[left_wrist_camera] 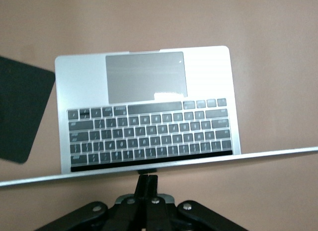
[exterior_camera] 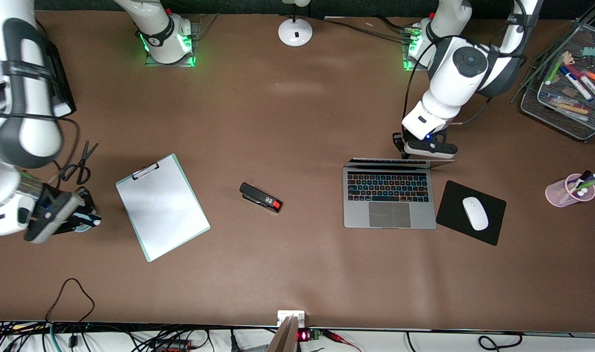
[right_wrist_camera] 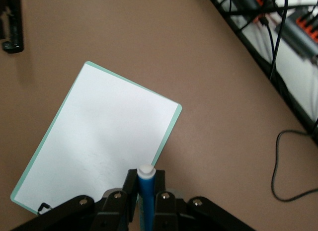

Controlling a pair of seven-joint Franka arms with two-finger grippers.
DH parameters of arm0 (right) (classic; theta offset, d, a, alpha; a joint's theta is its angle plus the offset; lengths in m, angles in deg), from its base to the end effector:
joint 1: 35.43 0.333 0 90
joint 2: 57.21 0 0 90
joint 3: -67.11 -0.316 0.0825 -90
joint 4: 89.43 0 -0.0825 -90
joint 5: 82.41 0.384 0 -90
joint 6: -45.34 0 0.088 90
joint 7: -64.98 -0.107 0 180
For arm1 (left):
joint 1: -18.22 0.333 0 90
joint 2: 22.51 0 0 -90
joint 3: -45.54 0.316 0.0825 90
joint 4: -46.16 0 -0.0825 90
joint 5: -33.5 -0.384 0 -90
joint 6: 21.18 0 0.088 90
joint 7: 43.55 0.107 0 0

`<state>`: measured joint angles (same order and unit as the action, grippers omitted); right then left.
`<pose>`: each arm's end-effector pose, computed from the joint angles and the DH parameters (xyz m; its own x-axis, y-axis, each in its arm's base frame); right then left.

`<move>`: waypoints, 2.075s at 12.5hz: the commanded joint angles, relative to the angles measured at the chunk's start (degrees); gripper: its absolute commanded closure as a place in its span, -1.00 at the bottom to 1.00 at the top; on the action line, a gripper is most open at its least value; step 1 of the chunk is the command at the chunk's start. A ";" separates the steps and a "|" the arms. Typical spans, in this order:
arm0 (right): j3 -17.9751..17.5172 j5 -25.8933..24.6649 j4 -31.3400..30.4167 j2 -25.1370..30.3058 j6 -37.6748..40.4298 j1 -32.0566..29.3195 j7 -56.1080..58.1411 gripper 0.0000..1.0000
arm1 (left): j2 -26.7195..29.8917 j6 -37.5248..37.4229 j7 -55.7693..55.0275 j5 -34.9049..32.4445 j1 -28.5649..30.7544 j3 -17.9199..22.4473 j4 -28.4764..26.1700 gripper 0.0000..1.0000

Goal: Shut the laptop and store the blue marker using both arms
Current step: 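Push the laptop lid down with the left gripper while the right gripper carries the marker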

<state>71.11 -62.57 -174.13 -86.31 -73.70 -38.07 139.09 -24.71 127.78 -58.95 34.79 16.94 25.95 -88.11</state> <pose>0.7070 -0.0566 0.3939 0.4916 0.8220 0.2875 0.8594 -0.5113 -0.0075 0.4935 -0.1874 0.3397 0.9771 -0.0654 0.2026 -0.0842 -0.9928 0.0853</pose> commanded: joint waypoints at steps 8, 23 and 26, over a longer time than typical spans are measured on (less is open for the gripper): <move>-0.39 24.18 5.42 1.85 20.41 -12.73 40.98 0.91 | -14.84 7.46 0.38 -7.16 2.60 0.42 11.48 1.00; -0.13 29.58 7.53 -7.64 24.65 -21.79 57.28 0.91 | -30.58 17.50 0.38 -11.48 1.90 3.68 20.45 1.00; -0.13 27.20 7.44 -8.43 24.65 -23.20 57.54 0.91 | -34.00 18.19 0.38 -12.44 1.90 3.68 23.52 1.00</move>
<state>71.48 -33.67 -168.26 -93.99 -50.40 -59.94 195.88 -55.71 145.17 -58.83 24.45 19.09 29.38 -67.91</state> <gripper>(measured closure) 0.828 0.991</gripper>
